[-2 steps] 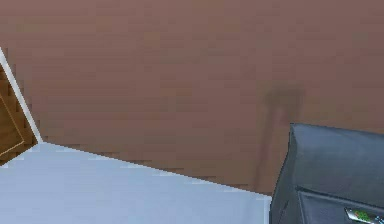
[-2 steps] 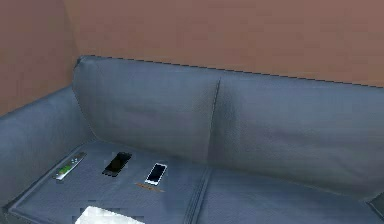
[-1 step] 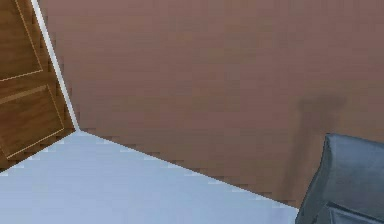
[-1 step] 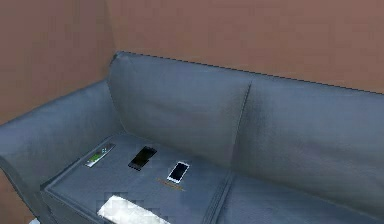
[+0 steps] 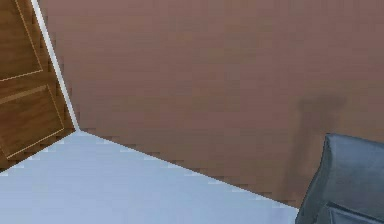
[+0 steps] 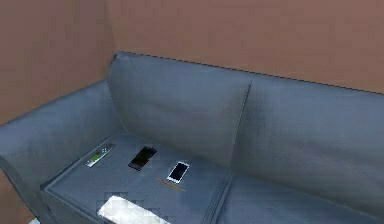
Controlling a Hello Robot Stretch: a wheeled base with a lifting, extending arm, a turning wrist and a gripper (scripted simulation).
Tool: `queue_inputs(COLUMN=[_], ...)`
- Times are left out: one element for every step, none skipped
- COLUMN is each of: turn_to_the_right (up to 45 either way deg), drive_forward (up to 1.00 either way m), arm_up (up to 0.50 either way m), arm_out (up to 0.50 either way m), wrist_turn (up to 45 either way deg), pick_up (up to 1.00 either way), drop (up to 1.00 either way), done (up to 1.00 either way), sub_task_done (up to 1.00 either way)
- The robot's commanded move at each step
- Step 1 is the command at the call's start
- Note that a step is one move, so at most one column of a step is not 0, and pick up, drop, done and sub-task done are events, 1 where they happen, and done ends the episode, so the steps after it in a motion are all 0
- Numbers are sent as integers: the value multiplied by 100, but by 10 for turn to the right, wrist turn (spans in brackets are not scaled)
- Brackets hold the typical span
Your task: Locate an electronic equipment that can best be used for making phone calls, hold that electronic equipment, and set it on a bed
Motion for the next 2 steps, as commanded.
queue_inputs(turn_to_the_right=[0,0], drive_forward=[0,0], arm_up=[12,0], arm_out=[0,42], wrist_turn=[0,0], pick_up=[0,0], drop=[0,0], done=[0,0], sub_task_done=[0,0])
